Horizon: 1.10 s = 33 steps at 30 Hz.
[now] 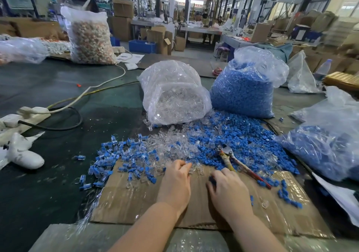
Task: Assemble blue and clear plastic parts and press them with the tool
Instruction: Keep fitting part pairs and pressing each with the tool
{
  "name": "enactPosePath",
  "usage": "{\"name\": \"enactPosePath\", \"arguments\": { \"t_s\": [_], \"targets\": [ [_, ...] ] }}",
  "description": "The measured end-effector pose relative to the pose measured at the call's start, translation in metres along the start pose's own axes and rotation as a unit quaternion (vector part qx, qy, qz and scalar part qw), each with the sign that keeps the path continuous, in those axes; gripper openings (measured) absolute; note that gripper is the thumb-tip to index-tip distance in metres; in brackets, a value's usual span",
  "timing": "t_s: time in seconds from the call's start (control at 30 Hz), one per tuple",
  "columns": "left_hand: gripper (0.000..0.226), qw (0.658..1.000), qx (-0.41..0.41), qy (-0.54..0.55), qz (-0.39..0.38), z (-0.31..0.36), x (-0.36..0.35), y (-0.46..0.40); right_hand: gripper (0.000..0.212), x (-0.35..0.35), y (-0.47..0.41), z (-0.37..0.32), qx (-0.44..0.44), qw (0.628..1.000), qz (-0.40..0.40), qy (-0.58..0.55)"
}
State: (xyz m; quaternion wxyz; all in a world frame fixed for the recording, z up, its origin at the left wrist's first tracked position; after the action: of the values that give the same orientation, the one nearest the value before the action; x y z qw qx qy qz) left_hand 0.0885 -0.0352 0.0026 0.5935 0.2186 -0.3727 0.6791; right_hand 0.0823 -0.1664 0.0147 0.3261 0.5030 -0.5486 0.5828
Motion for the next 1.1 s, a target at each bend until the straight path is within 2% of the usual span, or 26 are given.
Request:
{"name": "enactPosePath", "arguments": {
  "t_s": [0.1, 0.3, 0.43, 0.57, 0.73, 1.1],
  "targets": [
    [0.045, 1.0, 0.011, 0.0, 0.001, -0.002, -0.005, 0.002, 0.017, -0.012, -0.005, 0.004, -0.016, 1.0, 0.001, -0.018],
    [0.022, 0.999, 0.02, 0.019, 0.018, -0.006, -0.006, 0.0, 0.001, -0.015, -0.014, -0.008, -0.058, 0.988, 0.024, -0.141],
    [0.016, 0.998, 0.013, 0.038, 0.039, -0.007, -0.001, 0.002, 0.007, -0.019, -0.016, -0.009, -0.094, 0.972, 0.049, -0.211],
    [0.023, 0.998, 0.0, 0.047, 0.049, -0.006, 0.002, 0.004, 0.005, -0.019, -0.012, -0.008, -0.102, 0.966, 0.064, -0.228],
    [0.016, 0.997, 0.0, 0.049, 0.059, -0.006, 0.005, 0.008, 0.004, -0.015, -0.007, -0.007, -0.108, 0.954, 0.082, -0.266],
    [0.019, 0.997, 0.003, 0.051, 0.063, -0.006, 0.008, 0.008, 0.002, -0.013, -0.005, -0.009, -0.091, 0.956, 0.08, -0.266]
  ]
}}
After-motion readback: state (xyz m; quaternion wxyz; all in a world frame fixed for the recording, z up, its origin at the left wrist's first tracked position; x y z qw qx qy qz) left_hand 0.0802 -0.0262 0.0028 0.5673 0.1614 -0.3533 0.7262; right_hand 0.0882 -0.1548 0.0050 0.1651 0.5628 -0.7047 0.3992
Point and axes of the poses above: each hand's wrist, its own y-axis away from the middle knuckle, its own x-axis out of the back of the hand, z = x × y, the point moved 7 cm from there along -y, towards the middle knuckle, and after that the axes turned 3 degrees about x, right-handed, at the moved point
